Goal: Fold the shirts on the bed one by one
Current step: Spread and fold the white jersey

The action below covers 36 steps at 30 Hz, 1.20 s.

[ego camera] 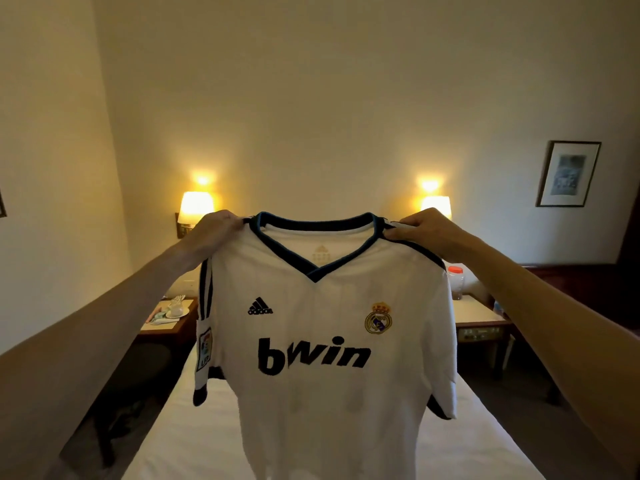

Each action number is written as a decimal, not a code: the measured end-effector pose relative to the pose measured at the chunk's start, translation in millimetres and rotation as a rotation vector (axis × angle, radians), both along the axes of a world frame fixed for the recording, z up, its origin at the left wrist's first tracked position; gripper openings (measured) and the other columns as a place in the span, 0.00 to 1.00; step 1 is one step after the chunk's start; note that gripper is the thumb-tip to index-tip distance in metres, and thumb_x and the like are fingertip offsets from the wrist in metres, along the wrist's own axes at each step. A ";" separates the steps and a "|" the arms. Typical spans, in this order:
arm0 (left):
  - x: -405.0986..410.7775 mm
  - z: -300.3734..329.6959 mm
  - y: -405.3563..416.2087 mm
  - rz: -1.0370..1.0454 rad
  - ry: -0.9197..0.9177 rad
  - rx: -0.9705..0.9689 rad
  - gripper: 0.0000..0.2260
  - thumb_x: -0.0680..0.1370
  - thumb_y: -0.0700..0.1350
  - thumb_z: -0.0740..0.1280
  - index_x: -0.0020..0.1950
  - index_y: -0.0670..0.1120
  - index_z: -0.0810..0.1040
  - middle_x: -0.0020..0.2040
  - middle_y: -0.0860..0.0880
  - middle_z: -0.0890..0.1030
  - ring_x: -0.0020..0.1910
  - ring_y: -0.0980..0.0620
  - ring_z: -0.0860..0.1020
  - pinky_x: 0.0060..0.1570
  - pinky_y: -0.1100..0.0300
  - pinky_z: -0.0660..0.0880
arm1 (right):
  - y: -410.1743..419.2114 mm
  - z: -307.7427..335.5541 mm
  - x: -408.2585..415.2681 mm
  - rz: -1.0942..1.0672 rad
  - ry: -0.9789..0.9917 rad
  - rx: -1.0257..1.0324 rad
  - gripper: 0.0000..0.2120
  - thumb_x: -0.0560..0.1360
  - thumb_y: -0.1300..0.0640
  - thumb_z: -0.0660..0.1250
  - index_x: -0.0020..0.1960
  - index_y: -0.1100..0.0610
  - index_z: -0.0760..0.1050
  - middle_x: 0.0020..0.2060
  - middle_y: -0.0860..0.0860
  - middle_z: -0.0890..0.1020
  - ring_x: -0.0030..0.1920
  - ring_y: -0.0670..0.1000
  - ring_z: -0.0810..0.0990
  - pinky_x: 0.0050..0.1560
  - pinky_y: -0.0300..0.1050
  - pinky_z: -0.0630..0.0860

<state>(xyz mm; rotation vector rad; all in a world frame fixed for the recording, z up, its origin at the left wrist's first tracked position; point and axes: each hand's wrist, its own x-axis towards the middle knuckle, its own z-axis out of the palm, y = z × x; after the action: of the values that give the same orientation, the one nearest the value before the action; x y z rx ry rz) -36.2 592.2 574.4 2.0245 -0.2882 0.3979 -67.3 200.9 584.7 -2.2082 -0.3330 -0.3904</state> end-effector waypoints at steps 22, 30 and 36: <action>12.3 -27.2 19.5 0.041 -0.354 -0.059 0.07 0.79 0.46 0.69 0.53 0.45 0.84 0.46 0.52 0.82 0.43 0.60 0.77 0.45 0.63 0.72 | -5.8 -27.7 -1.5 -0.131 -0.085 0.159 0.04 0.72 0.53 0.74 0.43 0.54 0.83 0.40 0.53 0.83 0.42 0.51 0.81 0.42 0.42 0.77; 16.7 -110.4 22.8 0.193 -0.045 0.146 0.06 0.78 0.48 0.71 0.51 0.49 0.85 0.48 0.50 0.82 0.50 0.51 0.77 0.48 0.59 0.72 | 6.6 -102.5 24.3 -0.338 -0.026 -0.290 0.10 0.75 0.50 0.72 0.52 0.56 0.85 0.44 0.49 0.82 0.48 0.50 0.78 0.53 0.42 0.71; 12.5 -212.5 42.5 0.282 0.190 -0.006 0.07 0.79 0.45 0.68 0.51 0.48 0.85 0.50 0.49 0.82 0.52 0.50 0.77 0.47 0.60 0.70 | 59.9 -193.0 38.5 -0.420 0.215 0.048 0.07 0.77 0.55 0.69 0.47 0.58 0.84 0.37 0.53 0.84 0.34 0.48 0.83 0.35 0.38 0.77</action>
<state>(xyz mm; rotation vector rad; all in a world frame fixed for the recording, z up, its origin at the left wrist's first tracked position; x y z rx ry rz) -23.7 634.6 361.9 2.0848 0.1172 0.3754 -28.8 260.8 391.7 -2.2410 0.2591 -0.3745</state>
